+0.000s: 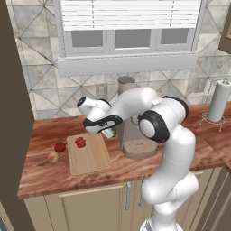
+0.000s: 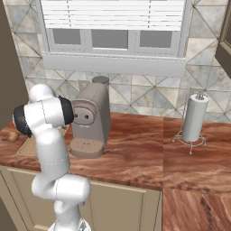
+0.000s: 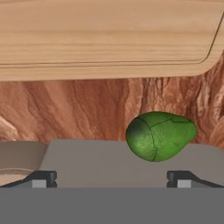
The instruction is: Place the avocado, onion, tomato, and bell pepper on the cutting board.
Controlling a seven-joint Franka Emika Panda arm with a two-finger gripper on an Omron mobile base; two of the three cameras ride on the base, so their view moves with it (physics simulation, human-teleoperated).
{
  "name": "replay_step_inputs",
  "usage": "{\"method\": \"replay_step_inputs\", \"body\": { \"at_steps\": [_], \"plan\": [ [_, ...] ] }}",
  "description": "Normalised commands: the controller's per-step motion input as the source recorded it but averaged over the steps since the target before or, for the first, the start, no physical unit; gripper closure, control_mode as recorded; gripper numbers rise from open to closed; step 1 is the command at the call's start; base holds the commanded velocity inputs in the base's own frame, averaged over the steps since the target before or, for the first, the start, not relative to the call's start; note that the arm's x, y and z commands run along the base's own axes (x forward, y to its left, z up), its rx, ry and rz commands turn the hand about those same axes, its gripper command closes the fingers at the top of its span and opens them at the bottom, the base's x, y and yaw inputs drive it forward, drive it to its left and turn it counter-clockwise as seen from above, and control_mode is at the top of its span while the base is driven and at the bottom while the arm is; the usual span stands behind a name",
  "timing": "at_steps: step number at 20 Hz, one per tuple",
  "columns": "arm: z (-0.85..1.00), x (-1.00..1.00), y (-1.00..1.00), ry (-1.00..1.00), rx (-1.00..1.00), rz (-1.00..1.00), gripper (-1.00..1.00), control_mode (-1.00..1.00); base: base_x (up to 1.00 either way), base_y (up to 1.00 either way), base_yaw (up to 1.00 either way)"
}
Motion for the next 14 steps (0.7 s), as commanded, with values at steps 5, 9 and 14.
{"method": "replay_step_inputs", "body": {
  "at_steps": [5, 9, 14],
  "plan": [
    [-0.12, 0.16, 0.00, 0.00, -0.03, 0.00, -1.00, -1.00, 0.00, 0.00, 0.00],
    [-0.13, 0.12, 0.00, 0.00, -0.02, 0.00, -1.00, -1.00, 0.00, 0.00, 0.00],
    [-0.11, 0.15, 0.00, 0.00, 0.00, 0.00, -1.00, -1.00, 0.00, 0.00, 0.00]
  ]
}}
